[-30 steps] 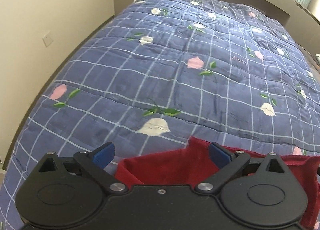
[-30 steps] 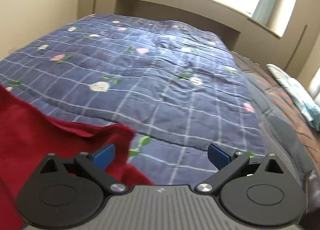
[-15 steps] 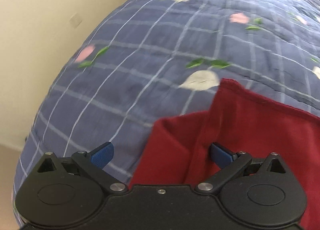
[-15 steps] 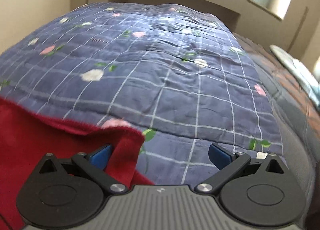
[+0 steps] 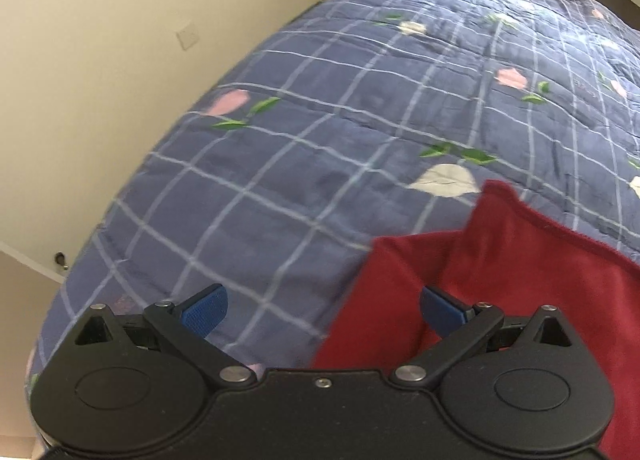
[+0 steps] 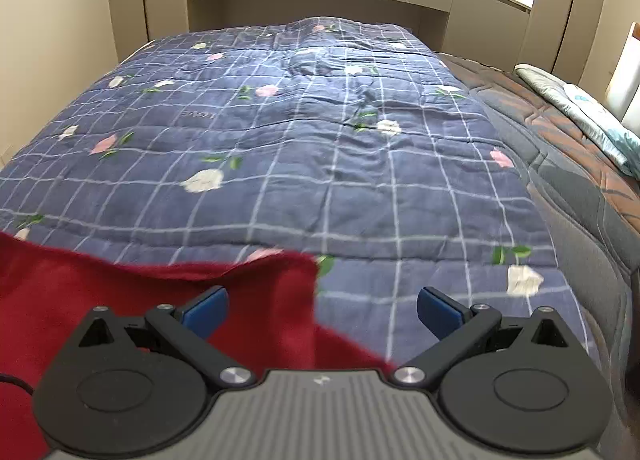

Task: Fold small clothes

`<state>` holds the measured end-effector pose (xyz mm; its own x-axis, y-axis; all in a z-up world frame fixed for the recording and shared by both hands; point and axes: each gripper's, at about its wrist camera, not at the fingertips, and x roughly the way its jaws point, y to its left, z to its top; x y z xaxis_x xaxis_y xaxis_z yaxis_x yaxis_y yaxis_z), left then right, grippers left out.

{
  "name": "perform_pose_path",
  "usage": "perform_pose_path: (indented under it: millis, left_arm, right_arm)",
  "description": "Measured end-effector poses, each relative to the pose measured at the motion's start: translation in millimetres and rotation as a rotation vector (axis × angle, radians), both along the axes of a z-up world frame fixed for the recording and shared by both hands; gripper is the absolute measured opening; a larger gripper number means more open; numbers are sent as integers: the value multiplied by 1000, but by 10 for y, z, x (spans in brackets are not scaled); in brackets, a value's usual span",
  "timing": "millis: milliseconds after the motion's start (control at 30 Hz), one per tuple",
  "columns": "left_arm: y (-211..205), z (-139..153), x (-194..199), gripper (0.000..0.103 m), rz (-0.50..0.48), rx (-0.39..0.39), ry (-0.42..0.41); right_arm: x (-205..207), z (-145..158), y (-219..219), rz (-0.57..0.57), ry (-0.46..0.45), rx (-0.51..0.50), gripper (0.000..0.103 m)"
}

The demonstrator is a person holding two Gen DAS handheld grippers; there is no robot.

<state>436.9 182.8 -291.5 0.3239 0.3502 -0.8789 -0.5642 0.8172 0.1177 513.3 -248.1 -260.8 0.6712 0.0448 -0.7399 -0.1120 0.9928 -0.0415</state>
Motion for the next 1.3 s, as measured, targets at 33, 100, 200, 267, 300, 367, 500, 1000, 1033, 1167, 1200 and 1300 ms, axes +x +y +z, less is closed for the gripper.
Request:
perform_pose_path:
  millis: [33, 100, 200, 267, 300, 367, 500, 1000, 1033, 1167, 1200, 1300]
  left_arm:
    - [28, 5, -62, 102, 6, 5, 1]
    - [106, 21, -230, 102, 24, -9, -11]
    - [192, 56, -496, 102, 44, -65, -45]
    - [207, 67, -666, 102, 44, -95, -60]
    - [213, 67, -746, 102, 44, -106, -61]
    - [213, 53, -903, 102, 45, -131, -52]
    - [169, 43, -1212, 102, 66, -198, -62]
    - [-214, -394, -1418, 102, -53, -327, -131]
    - [-228, -399, -1397, 102, -57, -322, -133]
    - [-278, -413, -1317, 102, -75, -319, -151]
    - [-291, -419, -1301, 102, -76, -319, -152]
    - [-321, -425, -1290, 102, -76, -314, -154]
  right_arm:
    - [-75, 18, 52, 10, 3, -1, 103]
    - [-222, 48, 153, 26, 6, -9, 103]
    - [-452, 72, 325, 45, 25, -8, 103]
    - [-598, 77, 449, 49, 39, -1, 103]
    - [-687, 76, 528, 51, 50, 4, 103]
    - [-812, 67, 646, 54, 66, 13, 103]
    - [-1012, -10, 908, 56, 118, 41, 103]
    - [-1275, -471, 1612, 158, 129, -79, 103]
    - [-1292, -483, 1609, 155, 121, -79, 103]
    - [-1287, -509, 1573, 142, 117, -61, 103]
    - [-1284, -514, 1567, 141, 118, -56, 103]
    - [-1266, -517, 1539, 143, 121, -48, 103]
